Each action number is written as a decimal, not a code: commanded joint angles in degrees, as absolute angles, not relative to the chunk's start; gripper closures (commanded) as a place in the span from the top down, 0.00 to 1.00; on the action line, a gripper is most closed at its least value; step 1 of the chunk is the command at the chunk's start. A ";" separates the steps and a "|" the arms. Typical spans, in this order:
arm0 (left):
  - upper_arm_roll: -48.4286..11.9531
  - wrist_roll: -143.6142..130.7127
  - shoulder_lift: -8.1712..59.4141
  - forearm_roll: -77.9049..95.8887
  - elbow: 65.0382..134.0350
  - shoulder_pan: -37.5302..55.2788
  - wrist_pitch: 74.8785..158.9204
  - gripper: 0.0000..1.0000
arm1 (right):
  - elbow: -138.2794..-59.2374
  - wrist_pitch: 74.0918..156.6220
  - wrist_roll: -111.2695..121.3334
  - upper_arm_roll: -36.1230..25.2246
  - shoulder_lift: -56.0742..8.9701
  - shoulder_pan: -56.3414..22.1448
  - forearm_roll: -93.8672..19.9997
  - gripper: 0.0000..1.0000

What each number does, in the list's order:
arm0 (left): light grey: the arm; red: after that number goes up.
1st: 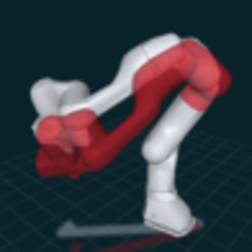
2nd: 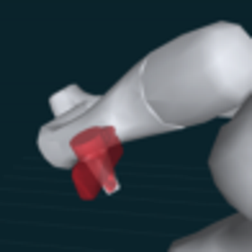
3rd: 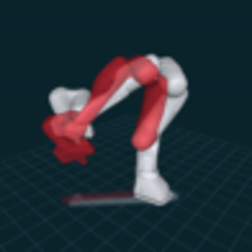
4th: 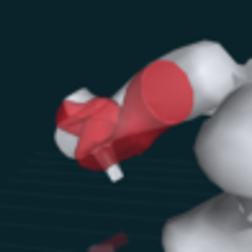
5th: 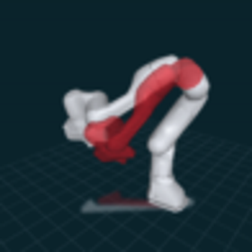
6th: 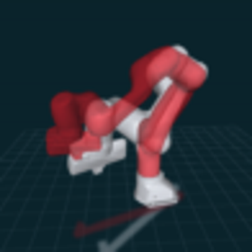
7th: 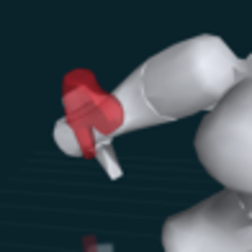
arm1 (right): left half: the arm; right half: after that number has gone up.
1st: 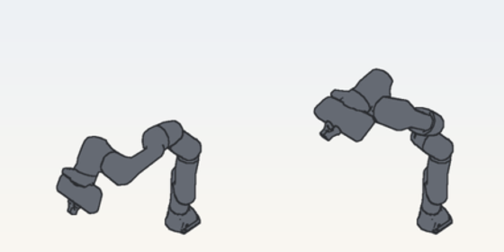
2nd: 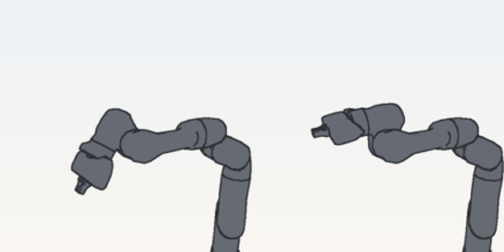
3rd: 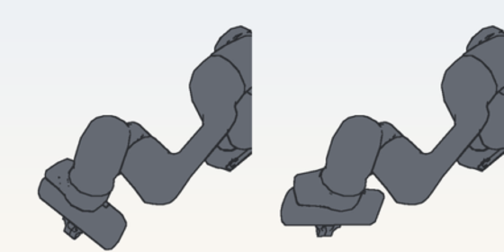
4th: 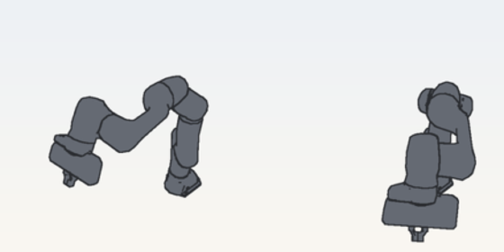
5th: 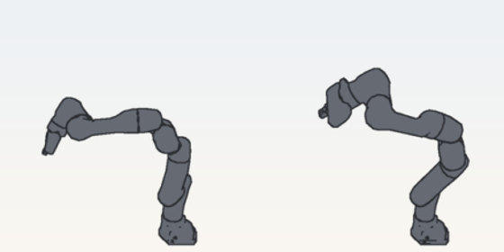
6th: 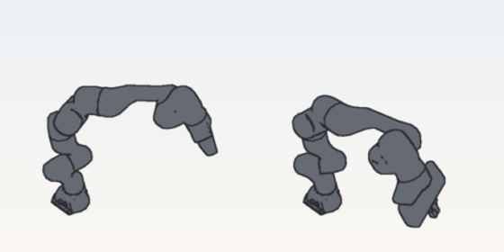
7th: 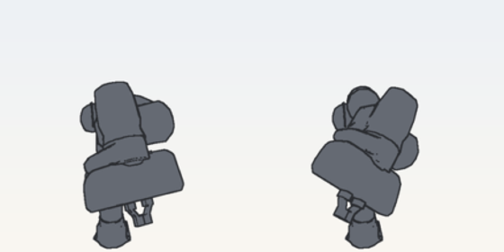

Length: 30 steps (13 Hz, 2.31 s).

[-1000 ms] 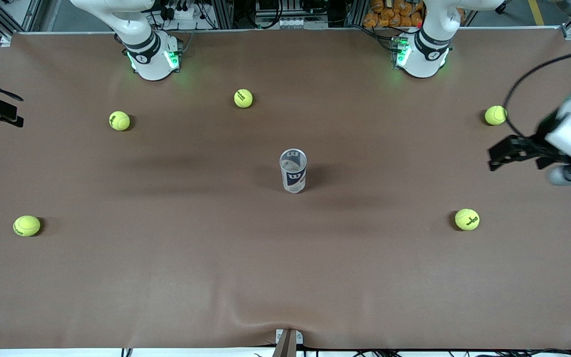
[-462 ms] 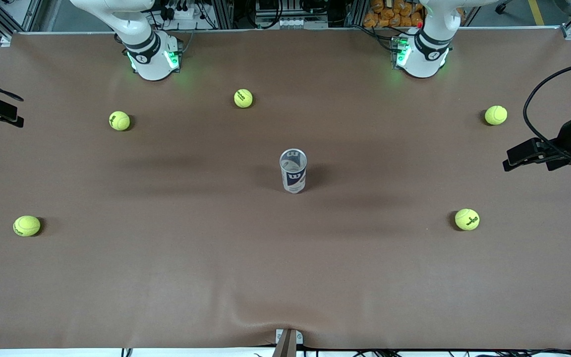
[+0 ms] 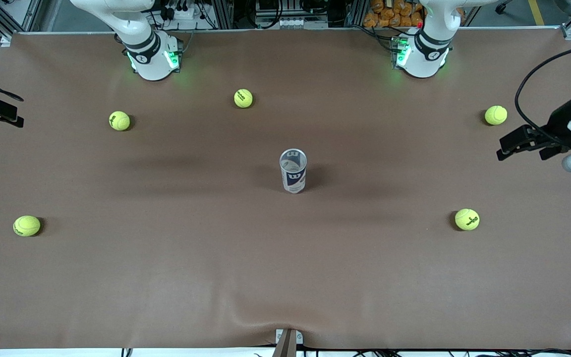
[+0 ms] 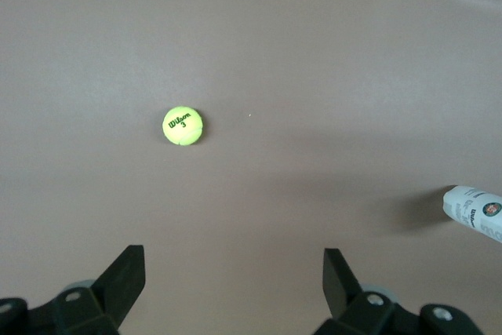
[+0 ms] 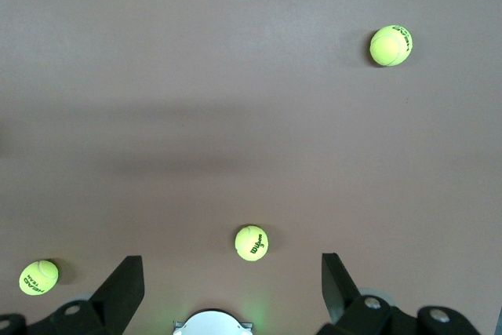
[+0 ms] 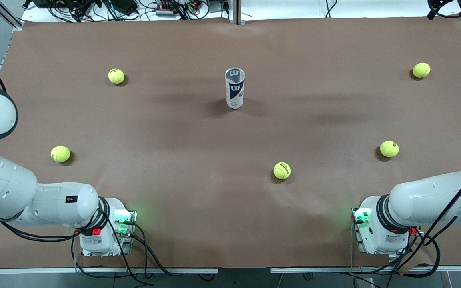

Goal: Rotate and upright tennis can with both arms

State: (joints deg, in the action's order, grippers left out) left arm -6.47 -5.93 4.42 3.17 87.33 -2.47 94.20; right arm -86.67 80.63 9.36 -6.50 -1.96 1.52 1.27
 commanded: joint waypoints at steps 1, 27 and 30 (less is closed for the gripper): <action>-6.86 -5.80 -0.16 2.64 93.41 -2.99 95.89 1.00 | -86.66 81.04 10.11 -5.98 -1.85 2.37 1.23 1.00; -3.78 1.05 -1.76 -0.09 94.48 -0.62 98.26 1.00 | -86.66 81.04 9.23 -5.98 -1.58 2.64 -0.09 1.00; -3.96 1.06 -1.85 0.62 93.96 -0.35 98.26 1.00 | -86.66 80.95 9.23 -5.98 -1.49 2.46 0.00 1.00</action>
State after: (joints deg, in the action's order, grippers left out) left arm -3.83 0.08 -2.42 0.99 95.87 -0.46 99.03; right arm -86.66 80.98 9.29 -6.59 -1.96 1.53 0.74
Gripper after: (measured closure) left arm 0.000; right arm 0.000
